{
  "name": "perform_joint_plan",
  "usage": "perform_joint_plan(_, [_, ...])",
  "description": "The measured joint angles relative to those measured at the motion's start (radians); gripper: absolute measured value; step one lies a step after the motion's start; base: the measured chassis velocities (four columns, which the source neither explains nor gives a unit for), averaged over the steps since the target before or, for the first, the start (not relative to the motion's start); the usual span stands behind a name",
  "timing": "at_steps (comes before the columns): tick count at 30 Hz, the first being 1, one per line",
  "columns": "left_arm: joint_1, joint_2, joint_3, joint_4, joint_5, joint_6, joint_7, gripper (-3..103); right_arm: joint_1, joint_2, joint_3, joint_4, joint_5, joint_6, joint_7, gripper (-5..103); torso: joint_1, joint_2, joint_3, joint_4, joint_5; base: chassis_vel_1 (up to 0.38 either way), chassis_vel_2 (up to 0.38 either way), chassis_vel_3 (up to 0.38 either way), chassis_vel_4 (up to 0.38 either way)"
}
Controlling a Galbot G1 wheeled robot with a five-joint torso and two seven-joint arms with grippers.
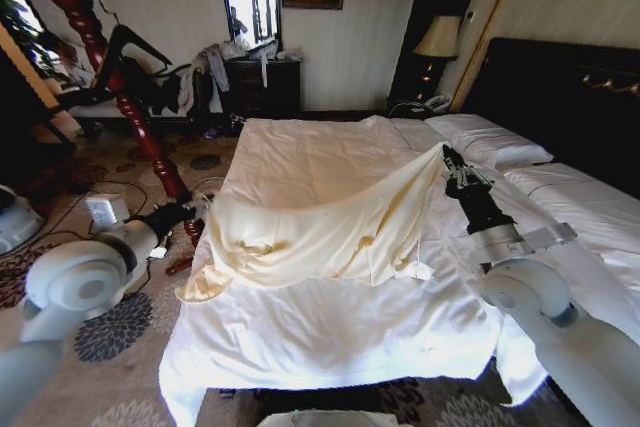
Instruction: Pick up the clothes from the bed and hang them on the clothes hanger.
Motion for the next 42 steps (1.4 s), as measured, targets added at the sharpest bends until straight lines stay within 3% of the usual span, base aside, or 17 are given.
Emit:
perform_joint_plan(3, [0.007,-0.021,0.058,0.053,-0.028,0.012,-0.049,98,-0.009,-0.04,0.0,0.024,0.021,0.0,0.006,0,0.0,0.0,0.0,-0.0001,-0.0004,0.0,0.0,0.0,0.0])
perform_joint_plan(4, [0.013,-0.032,0.069,0.06,-0.096,0.012,-0.091,100,-0.009,-0.066,0.001,0.043,0.044,-0.008,0.011,0,0.0,0.0,0.0,0.0,0.0,0.0,0.0,0.0,0.0])
perform_joint_plan(7, [0.035,-0.048,0.077,0.064,-0.16,0.012,-0.138,100,-0.003,-0.123,0.009,0.093,0.133,-0.051,0.05,0,0.0,0.0,0.0,-0.0001,0.0001,0.0,0.0,0.0,0.0])
perform_joint_plan(10, [0.058,-0.058,0.077,0.059,-0.164,0.011,-0.121,100,0.012,-0.179,0.02,0.148,0.26,-0.111,0.111,0,0.0,0.0,0.0,0.0001,-0.0002,0.0,0.0,0.0,0.0])
perform_joint_plan(11, [0.067,-0.064,0.079,0.047,-0.148,0.011,-0.085,100,0.023,-0.21,0.026,0.181,0.342,-0.153,0.166,0,0.0,0.0,0.0,0.0005,-0.0002,0.0,0.0,0.0,0.0])
perform_joint_plan(12, [0.071,-0.074,0.082,0.036,-0.096,0.009,-0.024,100,0.032,-0.233,0.028,0.203,0.391,-0.173,0.201,0,0.0,0.0,0.0,0.0004,-0.0002,0.0,0.0,0.0,0.0])
perform_joint_plan(14, [0.075,-0.089,0.085,0.012,0.074,-0.068,0.115,100,0.041,-0.275,0.034,0.217,0.423,-0.185,0.226,0,0.0,0.0,0.0,0.0,-0.0002,0.0,0.0,0.0,0.0])
perform_joint_plan(15, [0.075,-0.089,0.085,0.012,0.074,-0.068,0.115,100,0.041,-0.275,0.034,0.217,0.423,-0.185,0.226,0,0.0,0.0,0.0,0.0,-0.0002,0.0,0.0,0.0,0.0])
perform_joint_plan(17, [0.054,-0.098,0.072,-0.008,0.242,-0.227,0.194,100,0.046,-0.308,0.04,0.221,0.421,-0.183,0.218,0,0.0,0.0,0.0,-0.0002,0.0002,0.0,0.0,0.0,0.0])
perform_joint_plan(19, [0.012,-0.085,0.025,-0.015,0.386,-0.383,0.218,100,0.057,-0.333,0.049,0.239,0.43,-0.162,0.193,0,0.0,0.0,0.0,0.0,0.0002,0.0,0.0,0.0,0.0])
perform_joint_plan(21, [-0.005,-0.07,0.003,-0.01,0.43,-0.424,0.226,100,0.061,-0.339,0.053,0.248,0.436,-0.151,0.18,0,0.0,0.0,0.0,0.0,-0.0001,0.0,0.0,0.0,0.0])
perform_joint_plan(24, [-0.1,0.021,-0.077,0.044,0.49,-0.489,0.243,100,0.082,-0.351,0.07,0.274,0.448,-0.104,0.112,0,0.0,0.0,0.0,0.0004,-0.0002,0.0,0.0,0.0,0.0])
perform_joint_plan(32, [-0.343,0.171,-0.072,0.237,0.381,-0.491,0.263,100,0.09,-0.331,0.081,0.245,0.371,-0.061,0.036,0,0.0,0.0,0.0,0.0001,0.0001,0.0,0.0,0.0,0.0])
perform_joint_plan(37, [-0.481,0.241,-0.02,0.399,0.34,-0.471,0.307,100,0.091,-0.264,0.065,0.202,0.321,-0.055,-0.006,0,0.0,0.0,0.0,0.0001,0.0003,0.0,0.0,0.0,0.0])
perform_joint_plan(40, [-0.623,0.26,0.113,0.545,0.332,-0.387,0.303,100,0.059,-0.203,0.072,0.196,0.273,-0.054,-0.019,0,0.0,0.0,0.0,0.0007,-0.0004,0.0,0.0,0.0,0.0])
perform_joint_plan(41, [-0.623,0.26,0.113,0.545,0.332,-0.387,0.303,100,0.059,-0.203,0.072,0.196,0.273,-0.054,-0.019,0,0.0,0.0,0.0,0.0007,-0.0004,0.0,0.0,0.0,0.0])
perform_joint_plan(42, [-0.693,0.258,0.184,0.591,0.332,-0.37,0.307,100,0.056,-0.181,0.077,0.194,0.266,-0.055,-0.019,0,0.0,0.0,0.0,0.0003,-0.0013,0.0,0.0,0.0,0.0])
